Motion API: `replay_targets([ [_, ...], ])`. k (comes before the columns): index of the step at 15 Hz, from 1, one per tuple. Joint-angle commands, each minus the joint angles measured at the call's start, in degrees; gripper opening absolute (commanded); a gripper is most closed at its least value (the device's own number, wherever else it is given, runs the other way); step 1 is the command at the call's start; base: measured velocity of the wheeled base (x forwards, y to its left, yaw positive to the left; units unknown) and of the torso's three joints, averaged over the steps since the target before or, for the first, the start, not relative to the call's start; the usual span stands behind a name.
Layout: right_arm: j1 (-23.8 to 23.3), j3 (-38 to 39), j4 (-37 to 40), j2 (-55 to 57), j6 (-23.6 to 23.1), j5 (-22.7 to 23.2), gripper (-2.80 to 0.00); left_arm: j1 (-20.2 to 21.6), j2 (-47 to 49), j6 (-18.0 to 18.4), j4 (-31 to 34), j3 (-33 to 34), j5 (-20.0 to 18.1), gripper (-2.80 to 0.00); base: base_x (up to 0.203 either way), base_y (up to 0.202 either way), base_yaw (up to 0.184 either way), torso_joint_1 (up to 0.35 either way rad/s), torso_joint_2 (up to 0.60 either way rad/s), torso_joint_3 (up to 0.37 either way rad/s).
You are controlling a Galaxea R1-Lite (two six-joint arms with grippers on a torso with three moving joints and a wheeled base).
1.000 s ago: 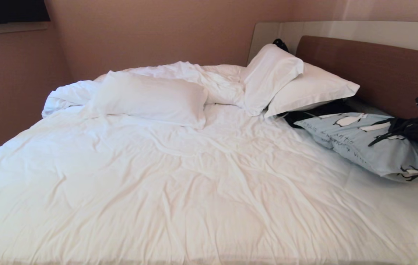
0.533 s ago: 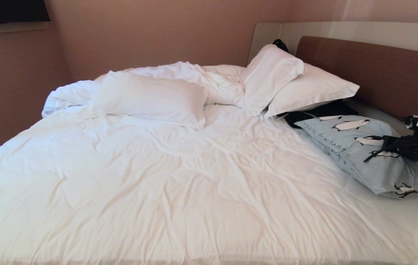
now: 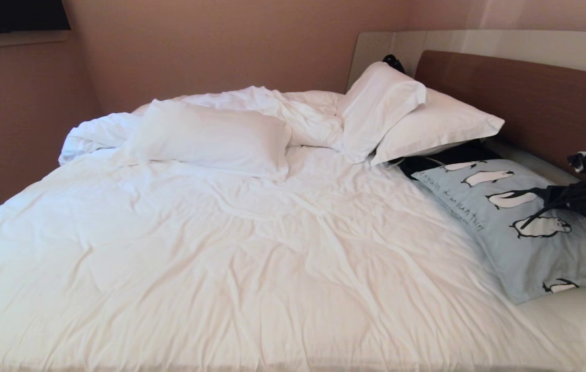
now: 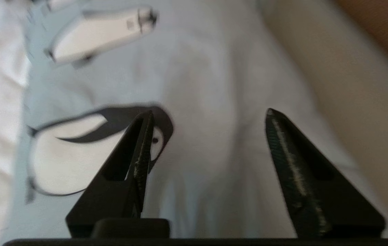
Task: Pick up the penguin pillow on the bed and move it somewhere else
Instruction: Place the pillow at the bedside, then pick up the pillow
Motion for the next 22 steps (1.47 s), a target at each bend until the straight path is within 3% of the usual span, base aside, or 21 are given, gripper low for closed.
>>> replay_targets([
  [1, -0.4, 3.7, -0.7, -7.8, 0.1, 0.3, 0.00, 0.0, 0.0, 0.0, 0.0, 0.0, 0.0, -2.80, 0.000, 0.000, 0.000, 0.000, 0.00, 0.000],
  [7, -0.9, 19.8, -7.9, -28.5, 1.4, 5.2, 0.00, 0.0, 0.0, 0.0, 0.0, 0.0, 0.0, -2.80, 0.000, 0.000, 0.000, 0.000, 0.00, 0.000],
  [8, -0.9, 22.2, -8.3, -31.4, 2.8, 8.3, -1.11, 0.0, 0.0, 0.0, 0.0, 0.0, 0.0, -2.80, 0.000, 0.000, 0.000, 0.000, 0.00, 0.000],
  [9, -0.9, 24.0, -8.5, -33.5, 4.9, 11.9, -2.80, 0.0, 0.0, 0.0, -0.1, 0.0, 0.0, -2.80, 0.000, 0.000, 0.000, 0.000, 0.00, 0.000],
  [12, 0.6, 25.7, -6.3, -38.5, 10.3, 14.7, -2.80, 0.0, 0.0, 0.0, 0.0, 0.0, 0.0, -2.80, 0.000, 0.000, 0.000, 0.000, 0.00, 0.000],
  [15, 5.9, 26.4, 0.2, -43.0, 13.6, 14.6, -2.80, 0.0, 0.0, 0.0, -0.1, 0.0, 0.0, -2.80, 0.000, 0.000, 0.000, 0.000, 0.00, 0.000],
  [18, 9.6, 27.6, 7.2, -49.5, 14.4, 13.4, -2.80, 0.0, 0.0, 0.0, 0.0, 0.0, 0.0, -2.80, 0.000, 0.000, 0.000, 0.000, 0.00, 0.000],
  [22, 10.5, 35.2, 14.9, -64.0, 14.5, 13.8, -2.80, 0.0, 0.0, 0.0, -0.1, 0.0, 0.0, -2.80, 0.000, 0.000, 0.000, 0.000, 0.00, 0.000],
])
